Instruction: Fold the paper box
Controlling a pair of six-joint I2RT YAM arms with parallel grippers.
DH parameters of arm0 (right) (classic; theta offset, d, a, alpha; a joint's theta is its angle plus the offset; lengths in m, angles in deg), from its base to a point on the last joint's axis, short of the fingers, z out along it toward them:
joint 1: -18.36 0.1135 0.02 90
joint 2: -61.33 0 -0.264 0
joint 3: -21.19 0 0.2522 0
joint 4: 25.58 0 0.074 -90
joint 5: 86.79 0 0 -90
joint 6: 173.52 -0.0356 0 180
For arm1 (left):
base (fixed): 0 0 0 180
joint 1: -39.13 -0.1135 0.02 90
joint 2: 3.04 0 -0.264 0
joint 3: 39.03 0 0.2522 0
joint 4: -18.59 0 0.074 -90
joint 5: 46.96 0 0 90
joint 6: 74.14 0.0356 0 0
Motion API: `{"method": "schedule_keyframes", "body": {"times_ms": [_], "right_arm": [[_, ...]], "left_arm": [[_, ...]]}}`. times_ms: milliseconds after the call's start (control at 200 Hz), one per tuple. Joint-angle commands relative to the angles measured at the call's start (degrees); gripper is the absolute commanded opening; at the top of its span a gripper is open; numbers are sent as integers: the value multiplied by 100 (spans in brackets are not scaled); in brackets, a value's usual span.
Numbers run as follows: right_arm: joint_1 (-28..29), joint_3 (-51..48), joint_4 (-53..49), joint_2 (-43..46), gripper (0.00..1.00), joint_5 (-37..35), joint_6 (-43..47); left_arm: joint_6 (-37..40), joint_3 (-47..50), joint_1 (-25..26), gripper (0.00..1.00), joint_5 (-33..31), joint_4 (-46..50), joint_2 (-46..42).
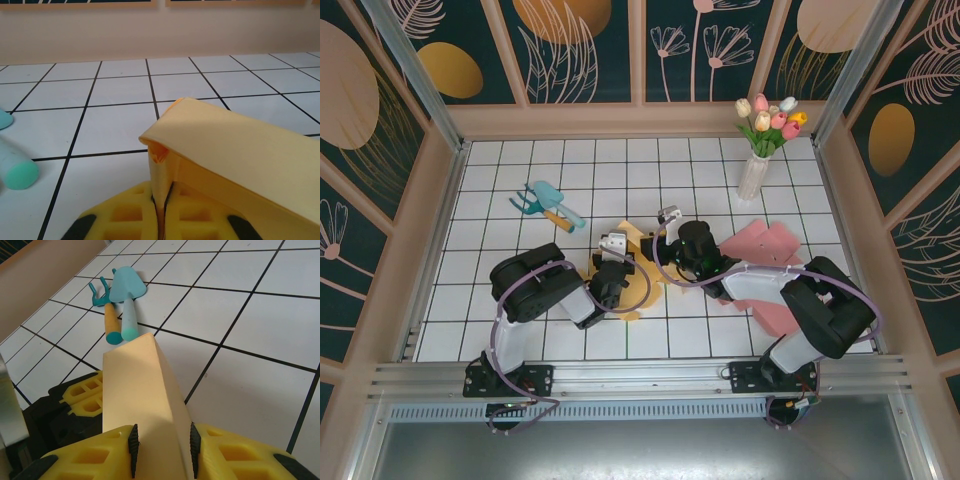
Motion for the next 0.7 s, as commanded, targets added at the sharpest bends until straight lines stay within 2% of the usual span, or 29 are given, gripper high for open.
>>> {"method": "schedule_keyframes", "body": {"times_ms": [0, 200, 490, 696], "right_arm": [[131, -187, -762, -134, 36, 250, -170], [118, -193, -833, -117, 36, 217, -100], [104, -171, -953, -111, 36, 245, 27], [96, -143, -1052, -103, 37, 248, 145]], "left_arm": [[44, 30, -66, 16, -49, 56, -264], [338, 276, -78, 18, 114, -7, -585], [508, 594, -103, 35, 599, -129, -836], [547, 964, -300, 41, 999, -217, -993]]}}
